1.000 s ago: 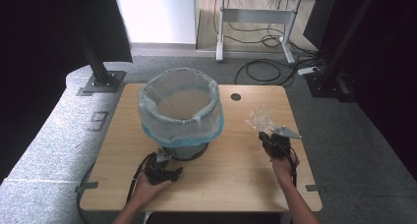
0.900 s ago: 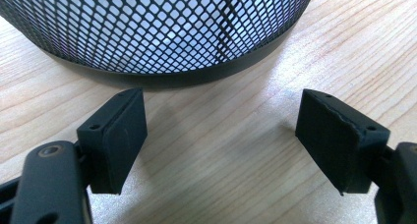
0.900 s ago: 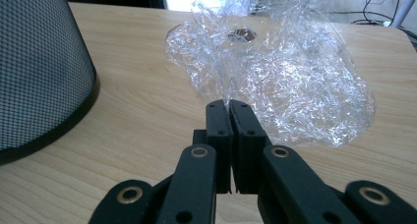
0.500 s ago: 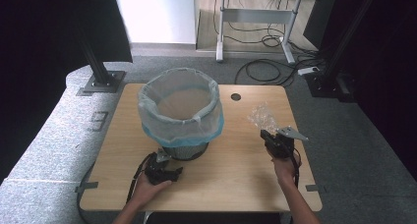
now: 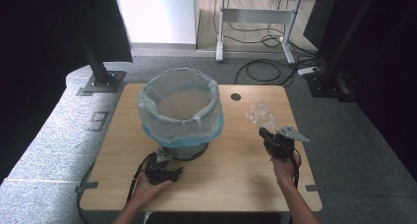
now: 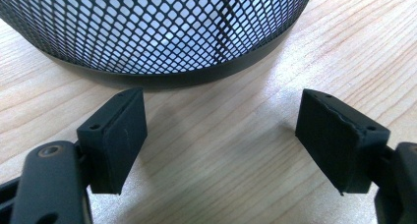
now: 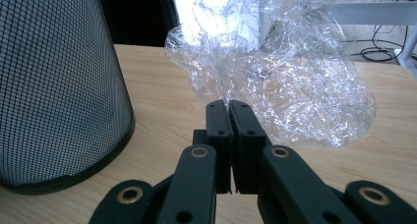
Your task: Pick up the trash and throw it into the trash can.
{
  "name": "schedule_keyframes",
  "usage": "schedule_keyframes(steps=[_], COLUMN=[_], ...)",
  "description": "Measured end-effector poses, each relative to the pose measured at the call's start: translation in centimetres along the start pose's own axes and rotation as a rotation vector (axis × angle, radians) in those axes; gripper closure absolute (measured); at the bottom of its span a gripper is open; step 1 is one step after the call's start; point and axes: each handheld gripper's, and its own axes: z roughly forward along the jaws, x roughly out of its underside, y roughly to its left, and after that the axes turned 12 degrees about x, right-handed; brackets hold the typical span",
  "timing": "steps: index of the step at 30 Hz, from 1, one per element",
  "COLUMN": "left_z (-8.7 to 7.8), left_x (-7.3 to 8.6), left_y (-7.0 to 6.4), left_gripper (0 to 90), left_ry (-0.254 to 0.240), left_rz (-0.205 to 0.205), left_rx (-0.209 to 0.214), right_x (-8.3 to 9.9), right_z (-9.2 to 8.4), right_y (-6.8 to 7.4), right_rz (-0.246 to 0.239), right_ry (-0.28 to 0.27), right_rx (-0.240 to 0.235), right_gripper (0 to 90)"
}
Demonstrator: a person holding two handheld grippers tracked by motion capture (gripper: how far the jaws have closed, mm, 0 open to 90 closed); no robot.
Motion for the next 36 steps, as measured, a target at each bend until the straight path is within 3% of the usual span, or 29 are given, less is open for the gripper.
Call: schedule_keyframes(steps=[9,36], left_z=[0.0,0.0], left_x=[0.0,0.0], left_y=[0.0,0.0], left_gripper=[19.4,19.4], left_ry=[0.0,0.003], left_rz=[0.0,0.001], left_rx=[0.0,0.002], right_x=[-0.6,-2.0], right_z=[-0.6,-2.1], right_y=[0.1,1.5], right_rz=[-0.001,-0.011], right_ry=[-0.033,-0.102], right_rx=[0.01,-0.024], right_gripper=[87.0,87.0])
